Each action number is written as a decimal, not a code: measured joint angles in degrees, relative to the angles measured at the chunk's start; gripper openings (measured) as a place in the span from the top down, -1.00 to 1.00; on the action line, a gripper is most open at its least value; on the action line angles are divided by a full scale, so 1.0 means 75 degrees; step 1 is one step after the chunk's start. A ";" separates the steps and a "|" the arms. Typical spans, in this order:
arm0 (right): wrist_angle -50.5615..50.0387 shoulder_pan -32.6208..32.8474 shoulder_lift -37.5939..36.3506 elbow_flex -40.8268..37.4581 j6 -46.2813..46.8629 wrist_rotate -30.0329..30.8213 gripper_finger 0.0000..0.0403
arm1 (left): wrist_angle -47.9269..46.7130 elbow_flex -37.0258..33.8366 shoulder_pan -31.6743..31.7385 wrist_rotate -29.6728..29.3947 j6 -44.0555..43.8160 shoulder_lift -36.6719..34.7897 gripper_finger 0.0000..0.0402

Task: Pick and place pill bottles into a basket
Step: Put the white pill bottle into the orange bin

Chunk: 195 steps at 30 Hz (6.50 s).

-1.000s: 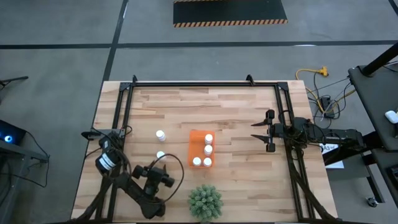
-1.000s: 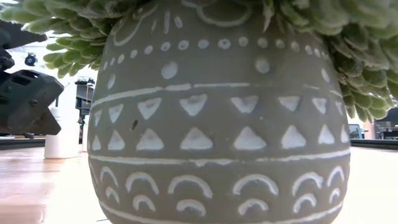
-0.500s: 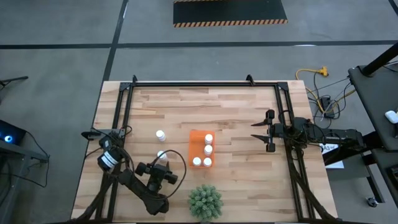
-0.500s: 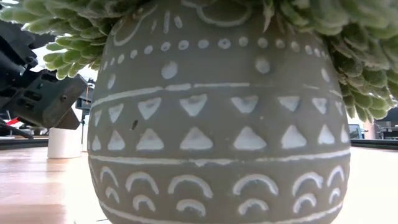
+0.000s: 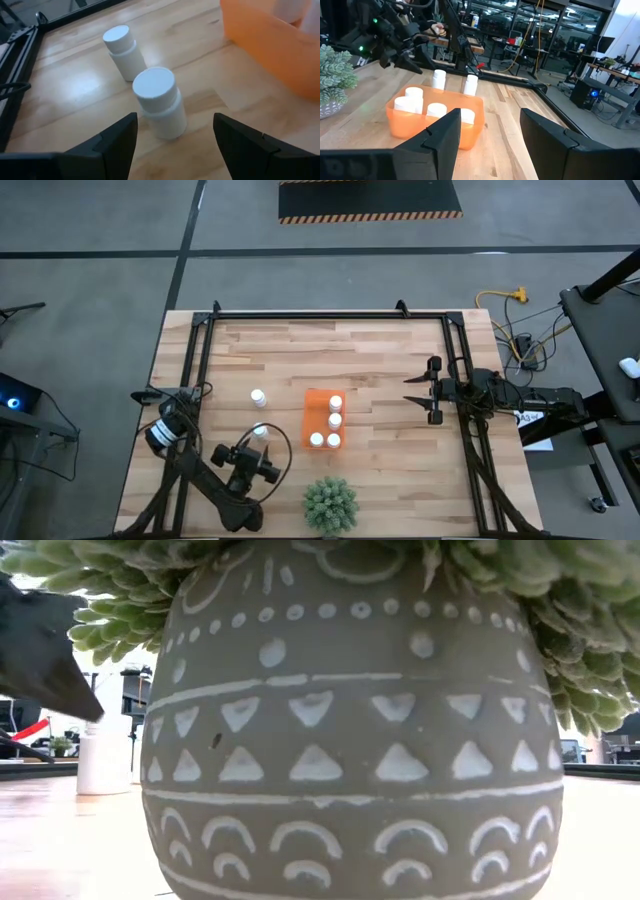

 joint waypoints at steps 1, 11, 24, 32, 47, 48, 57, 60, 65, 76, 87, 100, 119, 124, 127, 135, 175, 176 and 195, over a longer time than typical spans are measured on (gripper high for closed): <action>0.0000 -0.0001 0.0000 0.0000 0.0000 0.0000 0.04 | 0.0002 -0.0027 -0.0076 0.0025 0.0042 -0.0111 -0.21; -0.0001 -0.0001 0.0003 0.0000 -0.0001 0.0001 0.04 | -0.0009 0.0590 -0.0274 0.0403 0.4365 -0.2174 -0.21; 0.0000 0.0001 0.0003 0.0000 -0.0002 0.0000 0.04 | 0.1851 0.0541 0.1495 0.2705 1.0873 -0.4450 -0.21; -0.0001 0.0000 0.0003 0.0000 -0.0002 0.0000 0.04 | 0.2240 0.0349 0.2534 0.3568 1.3240 -0.4392 -0.21; -0.0001 -0.0001 0.0003 0.0000 -0.0002 0.0000 0.04 | 0.2652 0.0028 0.2784 0.4048 1.3615 -0.4384 -0.21; 0.0001 0.0001 0.0003 0.0000 -0.0002 0.0000 0.04 | 0.2652 -0.0096 0.2803 0.4054 1.3619 -0.4384 -0.21; 0.0000 -0.0001 0.0003 0.0000 -0.0002 -0.0002 0.04 | 0.3254 -0.1545 0.2933 0.4593 1.4350 -0.4525 -0.21; 0.0001 0.0000 0.0003 0.0000 -0.0002 -0.0002 0.04 | 0.3477 -0.1951 0.3036 0.4622 1.4410 -0.4843 -0.21; 0.0003 -0.0001 -0.0003 0.0000 0.0000 0.0003 0.04 | 0.3913 -0.2617 0.3230 0.4622 1.4416 -0.5634 -0.21; 0.0001 -0.0001 0.0000 0.0000 0.0001 0.0002 0.04 | 0.4887 -0.3731 0.3859 0.4864 1.4751 -0.6643 -0.21; -0.0002 0.0000 -0.0003 0.0000 -0.0002 0.0000 0.04 | 0.5220 -0.3742 0.4580 0.5215 1.5592 -0.6311 -0.21; -0.0001 0.0000 -0.0003 0.0000 0.0000 0.0000 0.04 | 0.5591 -0.3800 0.4686 0.5623 1.5818 -0.5864 -0.21; -0.0001 0.0001 0.0000 0.0000 0.0001 -0.0001 0.04 | 0.5882 -0.4205 0.4686 0.5757 1.5792 -0.5626 -0.13; 0.0001 -0.0001 0.0000 0.0000 0.0001 0.0000 0.04 | 0.5908 -0.4208 0.4686 0.5820 1.5789 -0.5627 0.18; -0.0001 0.0001 0.0000 0.0000 0.0001 -0.0002 0.04 | 0.5908 -0.4208 0.4686 0.5845 1.5789 -0.5634 0.29; -0.0001 0.0000 0.0000 0.0001 -0.0001 0.0000 0.04 | 0.5815 -0.3769 0.4686 0.6162 1.5812 -0.5634 0.29; 0.0001 -0.0001 0.0000 0.0000 -0.0002 0.0000 0.04 | 0.1989 0.3435 0.5698 0.5865 1.8673 -0.1623 0.29; -0.0002 0.0002 0.0000 0.0000 0.0001 -0.0001 0.04 | 0.2018 0.3517 0.5735 0.5868 1.8769 -0.1566 0.29; 0.0000 0.0001 -0.0002 0.0000 -0.0001 -0.0002 0.04 | 0.2171 0.3681 0.6082 0.5891 1.9211 -0.1062 0.29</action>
